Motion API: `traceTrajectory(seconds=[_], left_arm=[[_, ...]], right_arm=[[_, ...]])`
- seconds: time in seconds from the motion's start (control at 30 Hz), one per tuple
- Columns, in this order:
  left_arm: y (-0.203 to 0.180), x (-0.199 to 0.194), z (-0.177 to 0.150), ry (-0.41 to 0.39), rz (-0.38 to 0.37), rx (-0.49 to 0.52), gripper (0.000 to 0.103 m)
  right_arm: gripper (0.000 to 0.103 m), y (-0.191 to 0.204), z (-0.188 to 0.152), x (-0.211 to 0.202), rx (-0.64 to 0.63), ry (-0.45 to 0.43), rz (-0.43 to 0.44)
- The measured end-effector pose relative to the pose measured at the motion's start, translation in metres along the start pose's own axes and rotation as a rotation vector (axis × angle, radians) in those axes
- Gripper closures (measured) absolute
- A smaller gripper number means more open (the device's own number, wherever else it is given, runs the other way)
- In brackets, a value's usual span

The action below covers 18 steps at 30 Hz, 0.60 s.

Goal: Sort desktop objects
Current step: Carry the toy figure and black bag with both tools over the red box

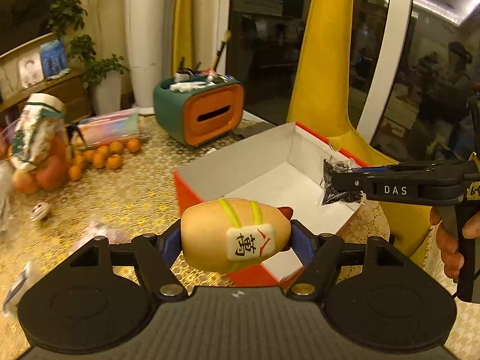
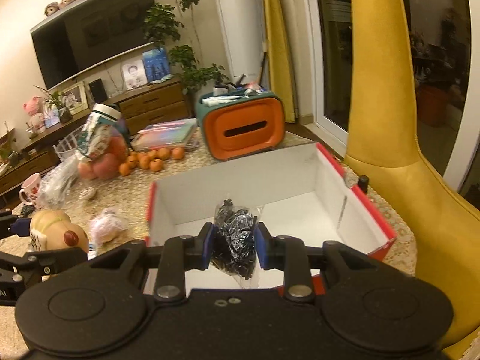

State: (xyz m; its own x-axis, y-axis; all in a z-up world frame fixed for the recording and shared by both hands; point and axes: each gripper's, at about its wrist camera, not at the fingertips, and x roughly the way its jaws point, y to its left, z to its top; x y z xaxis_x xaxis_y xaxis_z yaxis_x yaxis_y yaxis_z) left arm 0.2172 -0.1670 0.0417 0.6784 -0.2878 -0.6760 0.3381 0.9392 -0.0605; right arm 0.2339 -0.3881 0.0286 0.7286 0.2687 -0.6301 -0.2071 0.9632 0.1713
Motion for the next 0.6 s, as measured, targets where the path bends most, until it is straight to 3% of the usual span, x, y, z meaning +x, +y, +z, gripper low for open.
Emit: traceTrajectory(seconds=[0.33,0.6], left_arm=[[-0.027,0.073,0.027,0.110,-0.040,0.053,0.030],[-0.043,0.130,0.025,0.225,-0.063,0.111,0.030]], right_arm=[[0.075,-0.035,0.011,0.035,0.008,0.065,-0.039],[0.075,-0.049,0.019,0.081,-0.033,0.179,-0.028]])
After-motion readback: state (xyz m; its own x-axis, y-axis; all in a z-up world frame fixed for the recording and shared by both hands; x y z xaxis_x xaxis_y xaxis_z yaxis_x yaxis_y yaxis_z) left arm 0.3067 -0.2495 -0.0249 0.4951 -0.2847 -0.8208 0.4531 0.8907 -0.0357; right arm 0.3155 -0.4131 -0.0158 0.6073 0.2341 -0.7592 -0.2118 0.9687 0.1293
